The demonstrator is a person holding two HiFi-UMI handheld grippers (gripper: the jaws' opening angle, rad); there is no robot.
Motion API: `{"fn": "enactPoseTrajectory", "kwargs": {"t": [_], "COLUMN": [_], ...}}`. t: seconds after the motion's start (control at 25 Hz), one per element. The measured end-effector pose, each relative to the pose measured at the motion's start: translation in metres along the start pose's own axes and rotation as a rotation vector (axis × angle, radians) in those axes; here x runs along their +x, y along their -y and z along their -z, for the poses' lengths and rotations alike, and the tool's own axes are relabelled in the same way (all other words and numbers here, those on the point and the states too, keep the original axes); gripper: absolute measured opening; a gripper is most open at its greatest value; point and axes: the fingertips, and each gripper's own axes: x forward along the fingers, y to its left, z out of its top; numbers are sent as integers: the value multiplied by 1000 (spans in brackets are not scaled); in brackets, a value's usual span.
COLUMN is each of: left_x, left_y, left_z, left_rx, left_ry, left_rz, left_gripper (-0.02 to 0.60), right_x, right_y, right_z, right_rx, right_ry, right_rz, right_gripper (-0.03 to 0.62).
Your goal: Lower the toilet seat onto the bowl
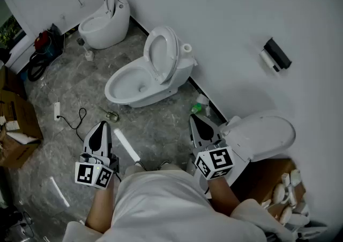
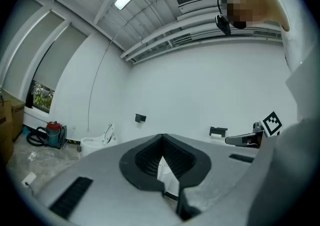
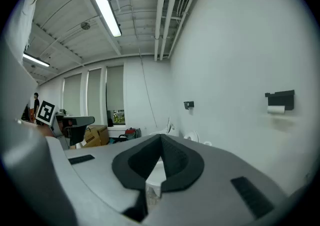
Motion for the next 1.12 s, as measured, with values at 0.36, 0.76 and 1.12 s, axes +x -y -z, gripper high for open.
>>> {"fn": "enactPoseTrajectory", "kwargs": {"t": [0.36, 0.76, 1.12], "left_x": [15, 18, 25], "left_y": [17, 19, 19], "left_z": [5, 8, 16], "left_rx": [10, 24, 30], "left_ry": [-9, -13, -39], "left_rz": [11, -30, -55], "left_gripper": [6, 6, 6], "right_x": [1, 17, 35], "right_y": [14, 69, 90], "right_z": [10, 5, 19], "right_rx": [23, 50, 29], "right_ry": [-30, -37, -97], "right_rz": [-46, -43, -85], "right_gripper": [-3, 233, 351]}}
